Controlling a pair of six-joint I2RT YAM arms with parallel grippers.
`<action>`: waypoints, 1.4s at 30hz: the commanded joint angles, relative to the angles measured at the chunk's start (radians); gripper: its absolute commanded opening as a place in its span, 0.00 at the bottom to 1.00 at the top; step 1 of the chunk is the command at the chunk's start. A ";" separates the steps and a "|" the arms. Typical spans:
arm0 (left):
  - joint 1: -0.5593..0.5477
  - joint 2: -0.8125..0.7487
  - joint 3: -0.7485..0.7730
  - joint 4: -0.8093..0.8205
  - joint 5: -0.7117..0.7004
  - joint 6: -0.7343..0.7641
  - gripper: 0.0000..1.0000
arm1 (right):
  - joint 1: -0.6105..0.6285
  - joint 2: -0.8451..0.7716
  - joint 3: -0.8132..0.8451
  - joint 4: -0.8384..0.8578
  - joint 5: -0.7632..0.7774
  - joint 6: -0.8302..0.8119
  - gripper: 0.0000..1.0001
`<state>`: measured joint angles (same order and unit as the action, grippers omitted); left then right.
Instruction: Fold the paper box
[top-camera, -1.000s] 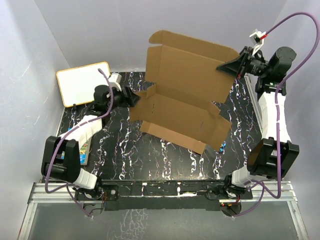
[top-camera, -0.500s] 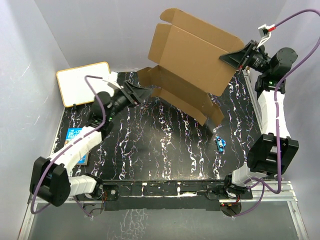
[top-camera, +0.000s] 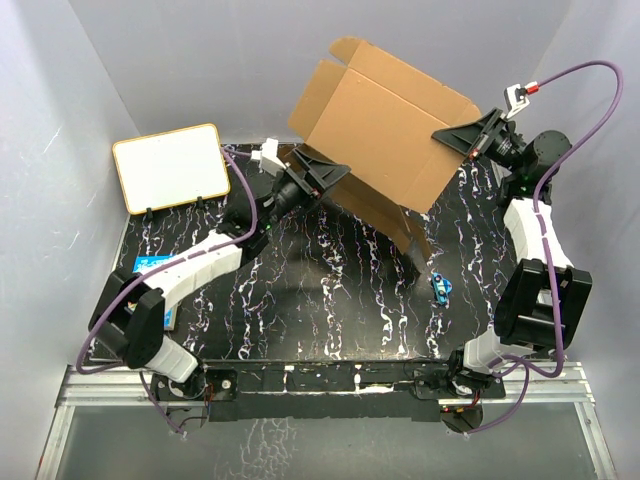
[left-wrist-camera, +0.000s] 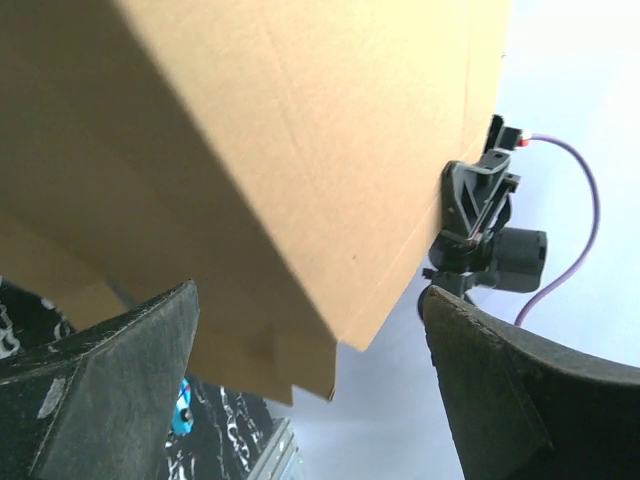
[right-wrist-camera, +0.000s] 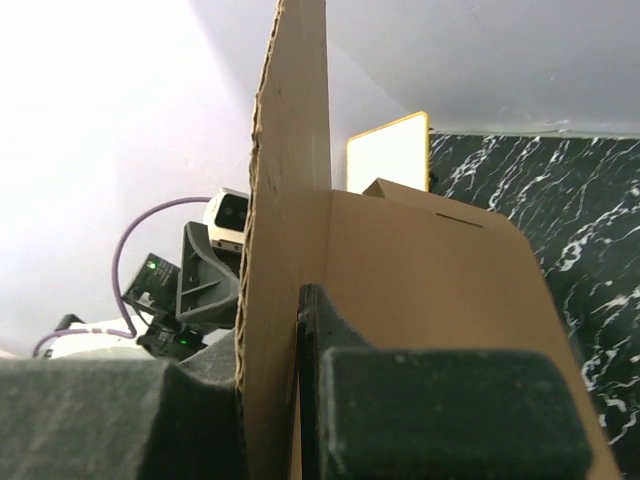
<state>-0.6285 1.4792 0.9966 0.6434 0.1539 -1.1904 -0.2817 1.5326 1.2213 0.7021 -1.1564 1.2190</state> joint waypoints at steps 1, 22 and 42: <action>-0.030 0.046 0.089 0.049 -0.070 -0.022 0.93 | -0.004 -0.042 -0.035 0.152 0.030 0.158 0.08; -0.042 0.254 0.295 0.165 -0.028 -0.079 0.31 | -0.003 -0.051 -0.087 0.250 0.032 0.290 0.08; -0.042 0.244 0.181 0.264 0.013 -0.130 0.28 | -0.002 -0.059 -0.214 0.283 0.090 0.314 0.08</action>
<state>-0.6533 1.7451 1.1950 0.8494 0.1200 -1.2953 -0.3065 1.5219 1.0031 0.8669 -1.0397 1.4948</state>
